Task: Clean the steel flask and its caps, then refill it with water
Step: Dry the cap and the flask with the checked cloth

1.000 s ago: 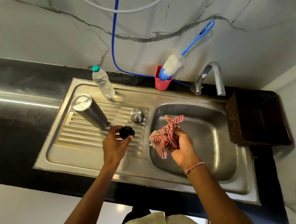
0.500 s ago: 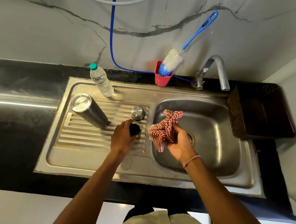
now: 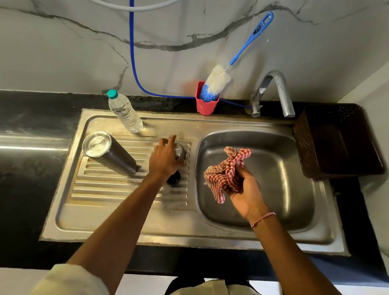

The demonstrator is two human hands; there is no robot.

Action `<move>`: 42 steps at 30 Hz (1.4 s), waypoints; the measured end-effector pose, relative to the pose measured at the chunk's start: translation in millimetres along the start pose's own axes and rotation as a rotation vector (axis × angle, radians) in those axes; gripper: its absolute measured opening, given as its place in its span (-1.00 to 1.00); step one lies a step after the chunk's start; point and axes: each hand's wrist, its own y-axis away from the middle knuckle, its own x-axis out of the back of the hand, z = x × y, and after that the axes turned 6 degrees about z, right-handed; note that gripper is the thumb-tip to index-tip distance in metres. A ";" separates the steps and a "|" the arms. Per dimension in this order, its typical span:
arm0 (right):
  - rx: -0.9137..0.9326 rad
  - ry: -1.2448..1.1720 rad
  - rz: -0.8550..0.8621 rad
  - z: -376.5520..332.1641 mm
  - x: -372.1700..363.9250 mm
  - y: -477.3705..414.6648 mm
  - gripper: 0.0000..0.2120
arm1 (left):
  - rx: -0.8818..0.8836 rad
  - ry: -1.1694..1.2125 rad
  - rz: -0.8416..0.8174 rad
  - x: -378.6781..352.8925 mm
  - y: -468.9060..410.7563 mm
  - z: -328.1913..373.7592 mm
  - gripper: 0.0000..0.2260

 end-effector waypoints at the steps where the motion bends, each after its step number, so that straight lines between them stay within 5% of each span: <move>1: 0.004 -0.007 0.002 -2.3 2.5 1.2 -0.67 | -0.024 -0.030 -0.037 -1.1 -3.8 1.9 -0.18; 5: 0.034 -0.034 0.013 -12.0 10.5 8.4 -0.72 | 0.020 0.069 -0.005 4.6 -7.6 13.7 -0.44; 11: 0.061 -0.061 -0.023 -30.7 17.0 18.7 -0.68 | 0.121 0.928 -0.135 59.1 27.2 78.7 -0.74; 14: 0.126 0.015 -0.081 -39.6 21.1 24.6 -0.72 | 0.161 1.111 -0.185 73.0 50.3 106.6 -0.84; 21: 0.391 0.174 -0.186 -54.7 27.1 38.0 -0.75 | -0.066 0.729 0.189 60.9 83.6 150.2 -0.73; 26: 0.824 0.709 -0.111 -60.8 29.1 38.6 -0.65 | 0.063 0.914 -0.002 53.7 96.8 168.6 -0.76; 30: 0.980 1.038 -0.044 -61.6 27.5 31.7 -0.51 | -0.066 0.792 -0.049 52.0 100.6 170.5 -0.75; 33: 0.824 0.955 -0.094 -78.5 17.4 39.2 -0.62 | -0.224 0.751 0.007 54.3 107.1 174.2 -0.79; 38: 0.157 0.551 -0.281 -116.1 9.3 36.8 -0.70 | -0.417 0.673 0.105 48.9 115.0 177.3 -0.81; 42: -0.008 0.514 -0.384 -124.5 10.2 30.5 -0.71 | -0.425 0.637 0.176 39.7 120.5 176.7 -0.78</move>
